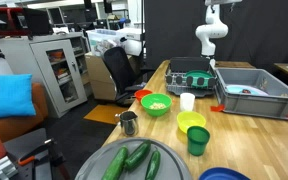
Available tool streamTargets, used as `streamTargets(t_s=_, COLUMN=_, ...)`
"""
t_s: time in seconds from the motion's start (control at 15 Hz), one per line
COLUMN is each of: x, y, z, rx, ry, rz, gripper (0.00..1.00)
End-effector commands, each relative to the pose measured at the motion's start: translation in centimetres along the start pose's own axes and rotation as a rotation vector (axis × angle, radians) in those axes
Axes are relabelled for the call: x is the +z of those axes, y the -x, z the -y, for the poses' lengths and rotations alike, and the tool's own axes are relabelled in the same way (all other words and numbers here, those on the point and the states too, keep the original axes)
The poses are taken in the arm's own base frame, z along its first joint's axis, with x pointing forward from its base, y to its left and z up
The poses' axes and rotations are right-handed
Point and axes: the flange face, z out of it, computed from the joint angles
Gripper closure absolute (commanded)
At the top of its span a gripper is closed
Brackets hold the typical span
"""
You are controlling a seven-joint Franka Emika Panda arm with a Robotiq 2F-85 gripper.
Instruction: Move the cucumber from the blue plate to the grey tray
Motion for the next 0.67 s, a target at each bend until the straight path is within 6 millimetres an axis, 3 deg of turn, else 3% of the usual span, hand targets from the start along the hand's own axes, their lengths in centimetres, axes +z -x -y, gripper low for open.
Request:
streamTargets(t_s=0.0, x=0.0, y=0.0, z=0.0, rx=0.0, ry=0.0, rz=0.001, gripper=0.0)
streamTargets(t_s=0.27, x=0.0, y=0.0, z=0.0, rx=0.0, ry=0.0, rz=0.001, gripper=0.0)
streamTargets(t_s=0.6, x=1.1, y=0.6, z=-3.9, rx=0.173, ry=0.06, rz=-0.034, gripper=0.0)
